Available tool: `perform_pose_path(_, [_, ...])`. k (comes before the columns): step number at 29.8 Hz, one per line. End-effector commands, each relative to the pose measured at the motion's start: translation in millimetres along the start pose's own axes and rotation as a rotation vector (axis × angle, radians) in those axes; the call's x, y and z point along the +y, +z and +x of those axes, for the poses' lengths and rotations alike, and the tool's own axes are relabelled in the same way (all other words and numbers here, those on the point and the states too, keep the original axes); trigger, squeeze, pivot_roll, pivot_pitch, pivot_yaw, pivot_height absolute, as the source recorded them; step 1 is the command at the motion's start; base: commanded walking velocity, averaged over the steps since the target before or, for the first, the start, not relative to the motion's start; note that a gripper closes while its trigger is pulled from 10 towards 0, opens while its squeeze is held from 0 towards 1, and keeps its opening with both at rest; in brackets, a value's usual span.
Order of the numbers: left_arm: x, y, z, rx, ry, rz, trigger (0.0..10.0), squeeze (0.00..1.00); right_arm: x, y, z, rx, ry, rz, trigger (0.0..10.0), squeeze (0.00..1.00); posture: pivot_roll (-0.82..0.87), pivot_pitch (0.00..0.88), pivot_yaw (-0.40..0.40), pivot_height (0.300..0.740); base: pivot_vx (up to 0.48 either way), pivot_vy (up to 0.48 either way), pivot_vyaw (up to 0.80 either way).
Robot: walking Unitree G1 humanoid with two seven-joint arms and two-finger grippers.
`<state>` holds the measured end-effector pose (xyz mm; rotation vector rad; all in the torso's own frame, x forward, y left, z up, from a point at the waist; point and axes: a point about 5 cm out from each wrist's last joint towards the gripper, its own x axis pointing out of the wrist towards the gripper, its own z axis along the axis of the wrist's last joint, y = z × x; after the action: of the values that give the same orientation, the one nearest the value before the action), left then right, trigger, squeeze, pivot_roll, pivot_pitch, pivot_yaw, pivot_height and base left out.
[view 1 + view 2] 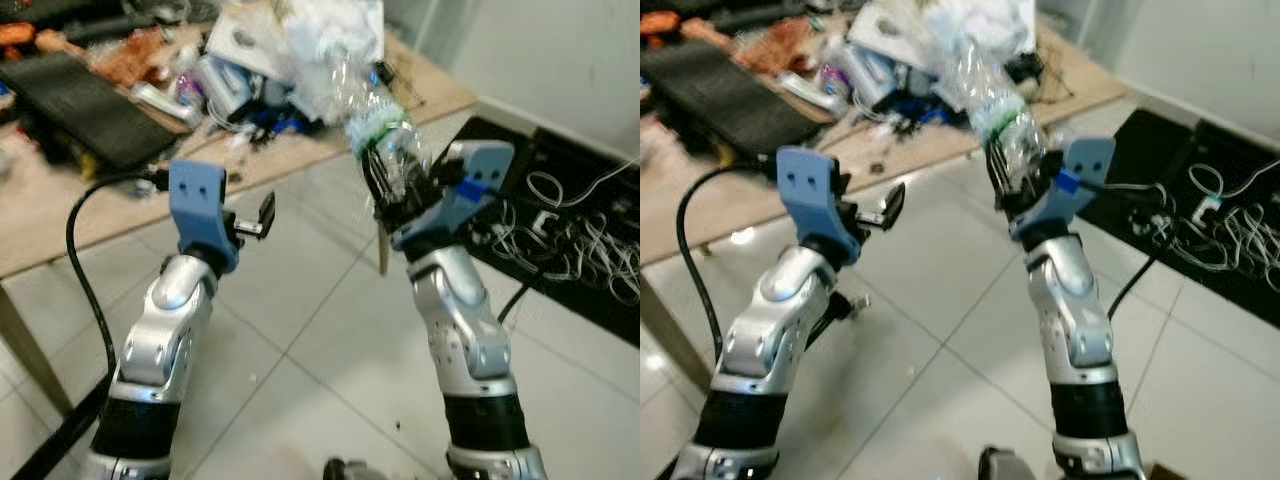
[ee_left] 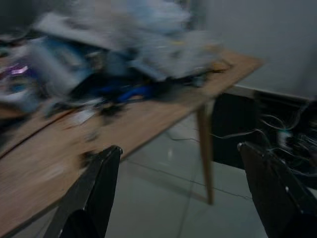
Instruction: Picking trash to rubbish bin
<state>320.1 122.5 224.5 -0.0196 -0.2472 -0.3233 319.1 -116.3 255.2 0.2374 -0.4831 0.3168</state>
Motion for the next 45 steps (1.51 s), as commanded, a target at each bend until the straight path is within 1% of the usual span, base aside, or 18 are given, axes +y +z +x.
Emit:
perform_pose_path(1, [0.1, -2.1, -2.3, 0.002, 0.005, 0.003, 10.0, 0.00, 3.1, 1.2, -2.4, -0.004, 0.013, 0.004, 10.0, 0.00, 0.01, 0.187, -0.013, 0.740, 0.000, 0.000, -0.80])
perform_pose_path(13, [-3.1, -2.4, -4.3, -0.012, 0.000, 0.000, 10.0, 0.00, 3.0, -1.4, -6.7, 0.015, 0.016, 0.004, 10.0, 0.00, 0.01, 0.186, -0.012, 0.740, 0.000, 0.000, -0.80])
perform_pose_path(16, [-3.4, -3.6, -5.3, -0.010, -0.001, 0.009, 10.0, 0.00, 1.6, -4.5, -9.3, 0.028, 0.006, -0.016, 10.0, 0.00, 0.00, 0.183, -0.014, 0.740, 0.000, 0.000, -0.80])
perform_pose_path(20, [-2.3, -5.3, -6.4, -0.005, 0.003, 0.018, 10.0, 0.00, -3.7, -10.9, -13.8, 0.057, -0.031, -0.046, 10.0, 0.00, 0.00, 0.177, -0.019, 0.740, 0.000, 0.000, -0.80])
perform_pose_path(22, [0.4, -8.1, -7.8, 0.002, 0.020, 0.033, 10.0, 0.00, -13.7, -19.7, -20.3, 0.093, -0.099, -0.071, 10.0, 0.00, 0.01, 0.174, -0.021, 0.740, 0.000, 0.000, -0.80])
perform_pose_path(25, [6.7, -13.5, -9.9, 0.019, 0.071, 0.060, 10.0, 0.00, -22.6, -29.1, -27.9, 0.138, -0.153, -0.085, 10.0, 0.00, 0.01, 0.174, -0.021, 0.740, 0.000, 0.000, -0.80])
perform_pose_path(26, [10.6, -18.4, -11.0, 0.041, 0.097, 0.080, 10.0, 0.00, -26.1, -34.3, -31.5, 0.163, -0.176, -0.089, 10.0, 0.00, 0.01, 0.168, -0.020, 0.740, 0.000, 0.000, -0.80])
perform_pose_path(29, [20.6, -33.8, -15.4, 0.106, 0.151, 0.199, 10.0, 0.00, -37.5, -55.7, -46.3, 0.279, -0.242, -0.124, 10.0, 0.00, 0.00, 0.165, -0.020, 0.740, 0.000, 0.000, -0.80])
perform_pose_path(31, [24.5, -41.1, -18.6, 0.119, 0.171, 0.224, 10.0, 0.00, -44.9, -69.8, -58.6, 0.343, -0.282, -0.128, 10.0, 0.00, 0.00, 0.165, -0.020, 0.740, 0.000, 0.000, -0.80])
perform_pose_path(32, [28.3, -47.3, -21.0, 0.138, 0.191, 0.235, 10.0, 0.00, -50.0, -79.8, -68.0, 0.386, -0.309, -0.123, 10.0, 0.00, 0.00, 0.160, -0.019, 0.740, 0.000, 0.000, -0.80])
perform_pose_path(35, [40.1, -61.1, -29.4, 0.184, 0.266, 0.227, 10.0, 0.00, -62.2, -105.1, -94.6, 0.508, -0.379, -0.117, 10.0, 0.00, 0.00, 0.158, -0.017, 0.740, 0.000, 0.000, -0.80])
perform_pose_path(37, [47.4, -68.7, -35.6, 0.213, 0.312, 0.227, 10.0, 0.00, -68.0, -118.8, -111.4, 0.592, -0.403, -0.143, 10.0, 0.00, 0.00, 0.153, -0.017, 0.740, 0.000, 0.000, -0.80])
perform_pose_path(39, [51.5, -76.0, -41.2, 0.244, 0.331, 0.232, 10.0, 0.00, -71.9, -127.8, -124.7, 0.653, -0.428, -0.163, 10.0, 0.00, 0.00, 0.153, -0.017, 0.740, 0.000, 0.000, -0.80])
perform_pose_path(42, [53.8, -83.5, -47.1, 0.272, 0.337, 0.219, 10.0, 0.00, -74.6, -136.1, -137.6, 0.699, -0.438, -0.178, 10.0, 0.00, 0.01, 0.152, -0.019, 0.740, 0.000, 0.000, -0.80])
perform_pose_path(45, [53.7, -85.9, -48.5, 0.271, 0.336, 0.211, 10.0, 0.00, -75.3, -138.2, -140.7, 0.709, -0.443, -0.182, 10.0, 0.00, 0.01, 0.152, -0.019, 0.740, 0.000, 0.000, -0.80])
